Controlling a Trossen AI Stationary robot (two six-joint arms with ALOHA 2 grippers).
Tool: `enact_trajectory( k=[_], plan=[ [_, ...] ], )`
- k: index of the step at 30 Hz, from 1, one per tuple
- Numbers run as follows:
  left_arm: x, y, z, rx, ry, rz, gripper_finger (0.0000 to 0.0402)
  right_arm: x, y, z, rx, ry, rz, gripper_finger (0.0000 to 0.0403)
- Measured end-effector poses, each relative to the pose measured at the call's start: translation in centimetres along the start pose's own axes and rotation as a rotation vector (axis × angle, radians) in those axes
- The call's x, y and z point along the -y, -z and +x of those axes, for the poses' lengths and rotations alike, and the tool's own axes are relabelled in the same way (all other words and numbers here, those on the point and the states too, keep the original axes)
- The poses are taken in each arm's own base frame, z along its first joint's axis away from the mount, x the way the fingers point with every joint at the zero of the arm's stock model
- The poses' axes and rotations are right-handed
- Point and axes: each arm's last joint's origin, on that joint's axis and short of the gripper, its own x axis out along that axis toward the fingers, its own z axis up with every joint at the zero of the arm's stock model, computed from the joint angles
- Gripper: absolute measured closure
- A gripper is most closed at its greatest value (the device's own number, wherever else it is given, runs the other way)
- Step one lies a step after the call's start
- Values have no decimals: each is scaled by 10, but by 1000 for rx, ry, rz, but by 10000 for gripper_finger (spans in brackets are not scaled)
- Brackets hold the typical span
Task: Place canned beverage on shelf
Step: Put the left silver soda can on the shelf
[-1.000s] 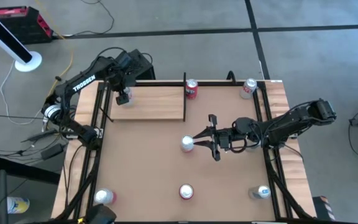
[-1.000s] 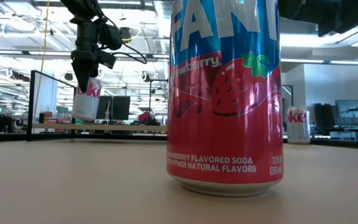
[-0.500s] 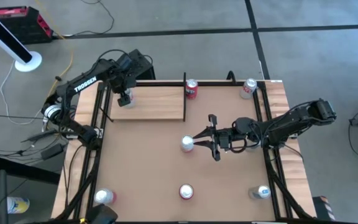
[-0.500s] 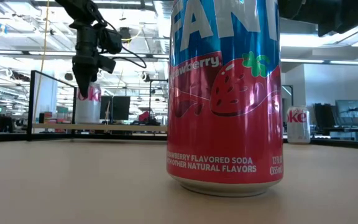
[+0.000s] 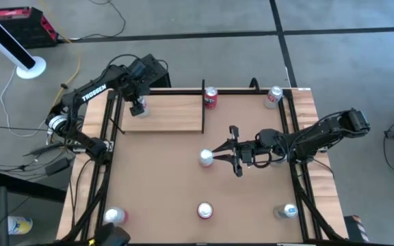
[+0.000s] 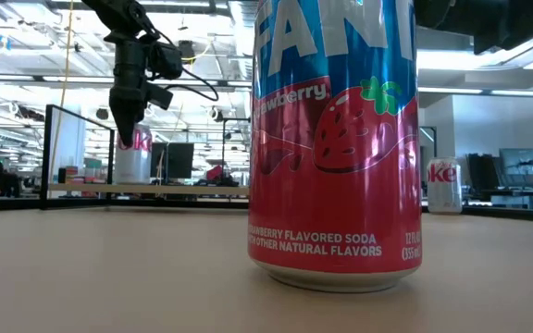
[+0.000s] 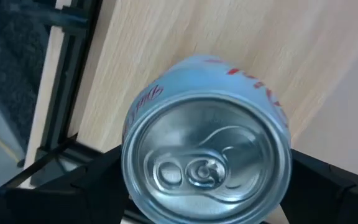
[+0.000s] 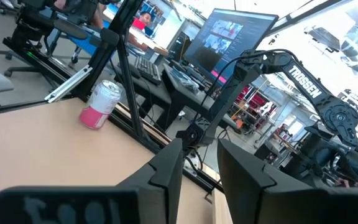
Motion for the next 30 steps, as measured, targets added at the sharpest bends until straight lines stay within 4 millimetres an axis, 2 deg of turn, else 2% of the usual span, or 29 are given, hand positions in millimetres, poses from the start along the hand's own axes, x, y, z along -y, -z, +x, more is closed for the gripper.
enact_trajectory(
  k=[16,21,30],
  plan=[
    [2,5,-5,-75,-8,37,61,0,0,0,0,0,-3,275],
    [-1,4,-21,-114,-72,40,61,0,0,0,0,0,-18,275],
    [-4,-11,-62,2,-162,-12,61,0,0,0,-1,2,-27,275]
  ],
)
